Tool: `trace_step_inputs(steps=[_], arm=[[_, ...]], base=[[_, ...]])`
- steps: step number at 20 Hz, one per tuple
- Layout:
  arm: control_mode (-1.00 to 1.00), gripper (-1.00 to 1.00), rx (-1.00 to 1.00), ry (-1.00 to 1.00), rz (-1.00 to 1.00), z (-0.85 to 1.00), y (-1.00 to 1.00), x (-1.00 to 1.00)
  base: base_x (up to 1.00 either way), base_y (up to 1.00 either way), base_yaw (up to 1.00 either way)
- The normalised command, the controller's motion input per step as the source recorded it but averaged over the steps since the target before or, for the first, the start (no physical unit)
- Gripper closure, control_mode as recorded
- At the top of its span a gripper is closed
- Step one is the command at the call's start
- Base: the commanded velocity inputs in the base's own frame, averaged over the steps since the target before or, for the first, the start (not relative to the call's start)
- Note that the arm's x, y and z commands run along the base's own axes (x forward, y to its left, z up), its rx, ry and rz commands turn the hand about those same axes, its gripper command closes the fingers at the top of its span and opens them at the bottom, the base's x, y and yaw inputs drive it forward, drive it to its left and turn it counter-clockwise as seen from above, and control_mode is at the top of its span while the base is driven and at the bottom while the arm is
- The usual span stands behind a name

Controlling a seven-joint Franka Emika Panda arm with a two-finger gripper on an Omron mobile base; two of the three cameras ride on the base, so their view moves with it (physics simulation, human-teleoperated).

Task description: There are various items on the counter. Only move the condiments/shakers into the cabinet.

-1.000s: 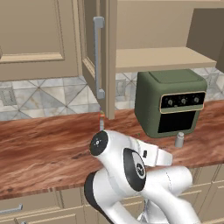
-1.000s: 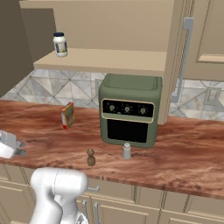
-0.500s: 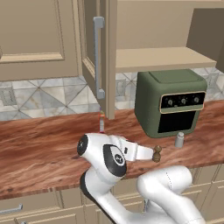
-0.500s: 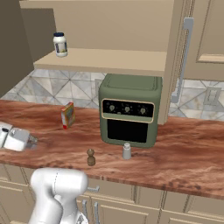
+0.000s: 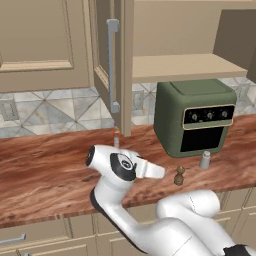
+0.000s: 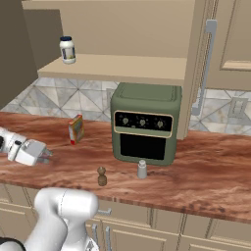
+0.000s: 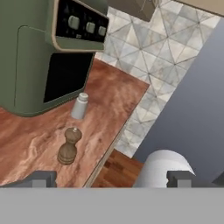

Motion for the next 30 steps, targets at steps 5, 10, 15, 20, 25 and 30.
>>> trace_step_inputs(steps=[5, 10, 15, 20, 25, 30], arm=[[-1.0, -1.0, 0.0, -0.19, -0.09, -0.31, -0.15, 0.03], [-1.0, -1.0, 0.0, -0.16, -0.01, -0.1, -0.35, 0.03], [-1.0, -1.0, -0.01, 0.0, -0.02, -0.16, -0.27, 0.12], [-1.0, -1.0, -0.02, 0.0, -0.03, -0.18, -0.15, 0.13], [-1.0, -1.0, -0.02, 0.0, -0.06, -0.17, -0.11, 0.11], [-1.0, -1.0, -0.02, 0.0, -0.09, -0.12, -0.01, 0.31]], base=[[0.0, 0.0, 0.0], [0.0, 0.0, 0.0], [0.0, 0.0, 0.0], [0.0, 0.0, 0.0], [0.0, 0.0, 0.0], [0.0, 0.0, 0.0]])
